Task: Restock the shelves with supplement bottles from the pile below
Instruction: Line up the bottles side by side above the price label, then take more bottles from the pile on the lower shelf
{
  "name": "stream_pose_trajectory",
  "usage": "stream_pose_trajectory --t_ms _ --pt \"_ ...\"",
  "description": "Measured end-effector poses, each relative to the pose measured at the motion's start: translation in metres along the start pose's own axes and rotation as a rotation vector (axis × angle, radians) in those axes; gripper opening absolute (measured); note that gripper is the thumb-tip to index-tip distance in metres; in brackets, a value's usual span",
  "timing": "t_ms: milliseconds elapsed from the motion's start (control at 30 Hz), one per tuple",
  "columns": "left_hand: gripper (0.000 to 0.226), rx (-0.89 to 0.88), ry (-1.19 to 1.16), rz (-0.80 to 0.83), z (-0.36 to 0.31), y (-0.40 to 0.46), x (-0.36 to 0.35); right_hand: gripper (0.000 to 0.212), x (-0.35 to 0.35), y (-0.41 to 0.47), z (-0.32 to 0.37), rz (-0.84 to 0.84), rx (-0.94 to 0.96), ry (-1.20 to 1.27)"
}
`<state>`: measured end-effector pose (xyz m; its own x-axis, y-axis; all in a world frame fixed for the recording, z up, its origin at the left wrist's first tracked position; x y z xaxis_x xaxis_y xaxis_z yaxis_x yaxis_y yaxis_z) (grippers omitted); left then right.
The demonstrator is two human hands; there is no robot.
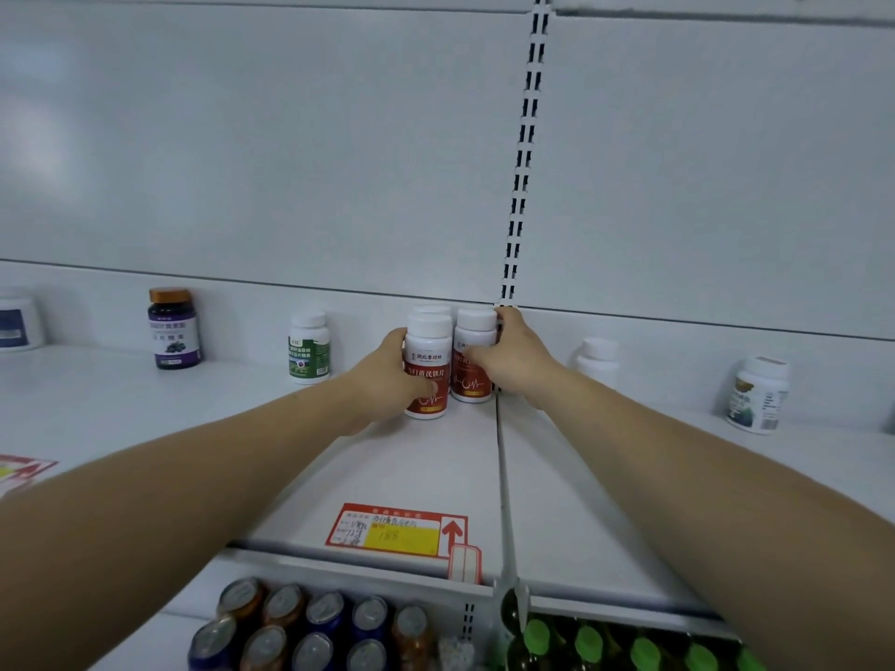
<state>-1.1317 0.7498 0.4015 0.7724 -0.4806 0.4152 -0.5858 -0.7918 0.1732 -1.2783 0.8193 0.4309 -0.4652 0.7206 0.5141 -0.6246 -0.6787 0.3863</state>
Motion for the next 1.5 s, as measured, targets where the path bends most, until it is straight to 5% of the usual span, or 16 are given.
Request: stream_pose_trajectory --t_ms 233,533,900,1233,1500 --pt "0.088 0.029 0.115 0.001 -0.001 0.003 0.013 0.065 0.016 0.004 0.011 -0.015 0.056 -0.143" --pt "0.073 -0.003 0.587 -0.143 -0.02 -0.045 0.085 0.064 -0.007 0.005 0.106 0.138 0.384 -0.406" --pt "0.071 0.184 0.775 -0.329 0.052 -0.182 0.269 0.062 -0.201 -0.104 0.28 0.42 0.732 -0.361" --pt "0.066 0.45 0.795 -0.413 0.189 -0.342 0.471 0.061 -0.423 -0.294 0.452 0.693 0.937 -0.205" --pt "0.072 0.621 0.793 -0.392 0.303 -0.391 0.581 0.059 -0.59 -0.363 0.487 0.865 0.912 -0.257"
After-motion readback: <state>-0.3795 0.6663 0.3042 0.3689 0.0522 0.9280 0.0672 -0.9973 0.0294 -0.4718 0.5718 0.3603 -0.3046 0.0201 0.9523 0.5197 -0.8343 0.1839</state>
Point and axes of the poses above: each hand's wrist, its own y-axis towards the middle knuckle, its own x-axis out of the back of the hand, z = x × y, the point moved 7 cm from there along y, towards the middle knuckle, and after that the axes turned 7 degrees about -z, right-handed, at the moved point
